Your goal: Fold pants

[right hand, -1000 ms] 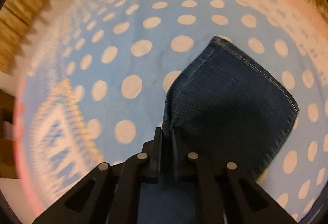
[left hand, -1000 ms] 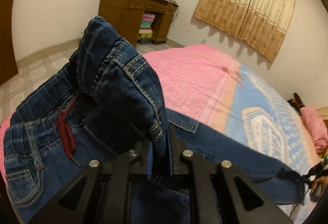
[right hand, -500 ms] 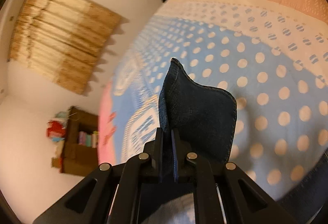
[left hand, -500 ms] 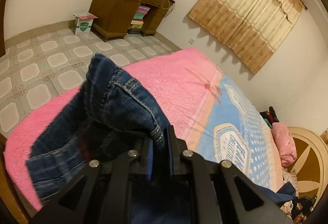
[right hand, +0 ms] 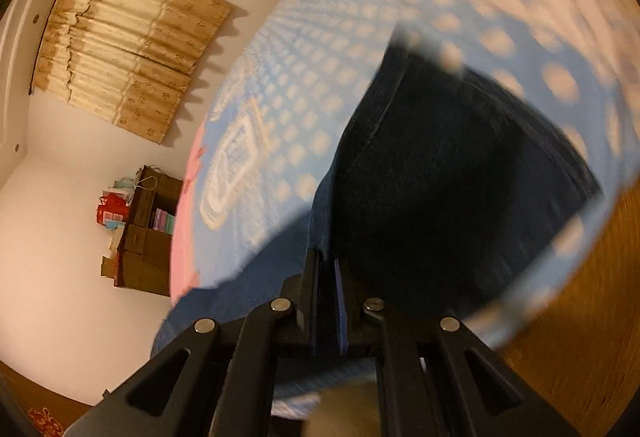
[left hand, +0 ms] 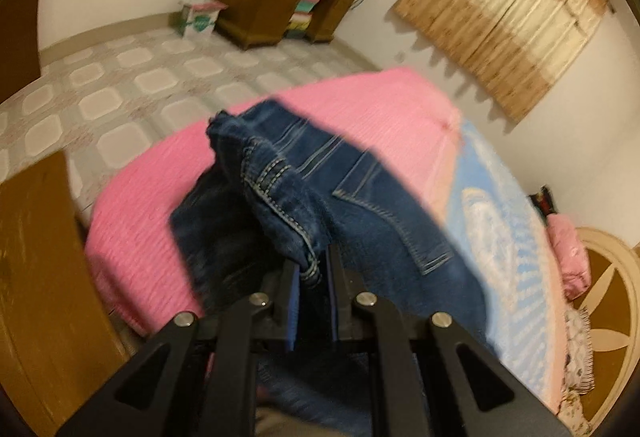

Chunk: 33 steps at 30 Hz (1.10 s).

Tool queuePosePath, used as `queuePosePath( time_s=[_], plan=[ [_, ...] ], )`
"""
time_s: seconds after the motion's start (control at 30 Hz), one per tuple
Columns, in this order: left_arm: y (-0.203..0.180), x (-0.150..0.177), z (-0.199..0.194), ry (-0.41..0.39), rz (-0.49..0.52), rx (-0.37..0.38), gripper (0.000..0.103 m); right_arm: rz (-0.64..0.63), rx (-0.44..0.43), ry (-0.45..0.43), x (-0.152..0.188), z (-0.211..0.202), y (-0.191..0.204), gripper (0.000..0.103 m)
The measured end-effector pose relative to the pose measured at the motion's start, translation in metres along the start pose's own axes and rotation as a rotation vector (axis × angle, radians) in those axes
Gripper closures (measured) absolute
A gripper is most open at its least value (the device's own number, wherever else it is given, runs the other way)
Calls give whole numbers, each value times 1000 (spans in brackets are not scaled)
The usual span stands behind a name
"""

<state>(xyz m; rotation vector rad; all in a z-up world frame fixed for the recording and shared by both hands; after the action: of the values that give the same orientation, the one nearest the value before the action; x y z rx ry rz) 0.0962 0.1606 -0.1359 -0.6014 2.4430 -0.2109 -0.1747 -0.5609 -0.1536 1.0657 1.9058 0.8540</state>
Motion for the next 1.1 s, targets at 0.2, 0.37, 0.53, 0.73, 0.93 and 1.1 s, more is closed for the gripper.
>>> queuePosePath(
  time_s=[0.2,0.37,0.53,0.73,0.93,1.1],
  plan=[
    [19,30,13,36,1,-51,91,102,132,-9,45,-2,-75,98],
    [21,31,7,13,27,-54,90,196,168,-54,46,-9,-108,99],
    [23,31,-2,-5,46,-56,90,97,175,-89,37,-25,-81,99],
    [45,44,13,36,44,-99,88,-220,220,-66,37,-26,7,99],
    [61,55,42,98,96,-222,69,-452,140,95,78,36,95,99],
    [87,29,0,-56,121,-376,54,-487,7,295,123,101,147,99]
  ],
)
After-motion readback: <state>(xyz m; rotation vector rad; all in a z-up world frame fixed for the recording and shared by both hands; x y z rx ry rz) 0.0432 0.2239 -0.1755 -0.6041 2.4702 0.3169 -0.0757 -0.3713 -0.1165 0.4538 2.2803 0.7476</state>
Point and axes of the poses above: each gripper's, at about its wrist camera, not at the fingertips, and z roughly the way its jaws point, y to its left, x to its underside, the point moved 5 cm from there along z, roughly the way its jaws point, and after that the axes turned 13 degrees about -x, right-handed, at the moved point
